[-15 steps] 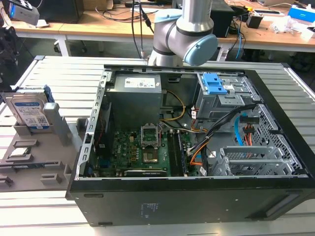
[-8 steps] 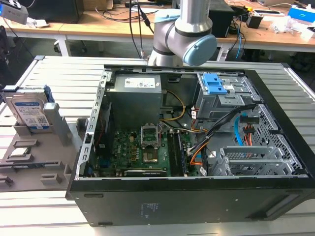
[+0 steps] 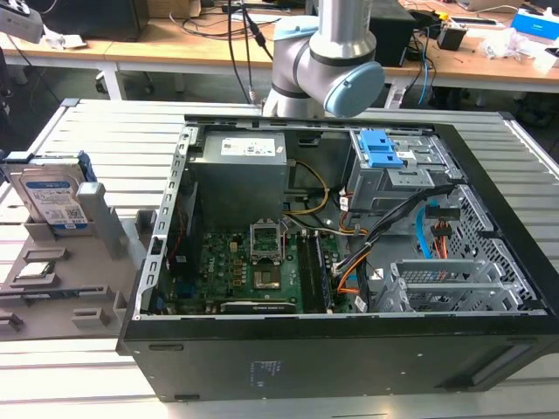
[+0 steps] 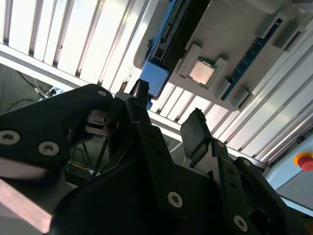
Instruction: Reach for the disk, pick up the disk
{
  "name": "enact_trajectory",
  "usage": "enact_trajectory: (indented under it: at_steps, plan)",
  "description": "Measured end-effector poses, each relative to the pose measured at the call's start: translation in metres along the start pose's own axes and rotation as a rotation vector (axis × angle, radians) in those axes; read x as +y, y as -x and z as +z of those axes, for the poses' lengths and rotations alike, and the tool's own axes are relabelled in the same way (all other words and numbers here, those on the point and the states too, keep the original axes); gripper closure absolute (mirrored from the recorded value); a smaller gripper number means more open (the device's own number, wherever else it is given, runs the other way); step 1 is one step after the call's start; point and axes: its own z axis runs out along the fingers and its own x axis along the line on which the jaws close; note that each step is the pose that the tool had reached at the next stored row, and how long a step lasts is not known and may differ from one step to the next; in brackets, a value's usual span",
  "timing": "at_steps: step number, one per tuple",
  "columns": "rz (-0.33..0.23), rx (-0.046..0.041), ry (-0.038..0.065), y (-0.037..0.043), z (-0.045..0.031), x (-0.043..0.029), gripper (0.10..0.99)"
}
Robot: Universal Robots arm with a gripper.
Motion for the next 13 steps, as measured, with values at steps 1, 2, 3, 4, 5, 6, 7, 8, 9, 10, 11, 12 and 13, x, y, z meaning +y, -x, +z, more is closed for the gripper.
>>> enact_trajectory:
  at_steps: [1,2,3,4,5,6,7,8,9,10,11,12,13]
  plan:
    - [0.000,0.0000,0.000,0.0000,0.0000,0.0001,0.545]
    - [0.000,0.0001,0.000,0.0000,0.0000,0.0001,0.545]
    - [0.000,0.0000,0.000,0.0000,0.0000,0.0002,0.545]
    - [0.000,0.0000,0.000,0.0000,0.0000,0.0002,0.545]
    - [0.000,0.0000,0.000,0.0000,0.0000,0.0003,0.545]
    - [0.000,-0.0001,0.000,0.0000,0.0001,0.0004,0.545]
    - [0.000,-0.0001,0.000,0.0000,0.0002,0.0005,0.545]
    - [0.000,0.0001,0.000,-0.0001,0.0004,0.0006,0.545]
    - [0.000,0.0000,0.000,-0.0001,0.0008,0.0006,0.545]
    - [0.000,-0.0001,0.000,0.0000,0.0022,0.0006,0.545]
    - [0.000,0.0001,0.000,0.0000,0.0032,0.0005,0.545]
    - [0.000,0.0001,0.000,0.0000,0.0041,0.0005,0.545]
    - [0.000,0.0000,0.000,0.0000,0.0063,0.0004,0.545]
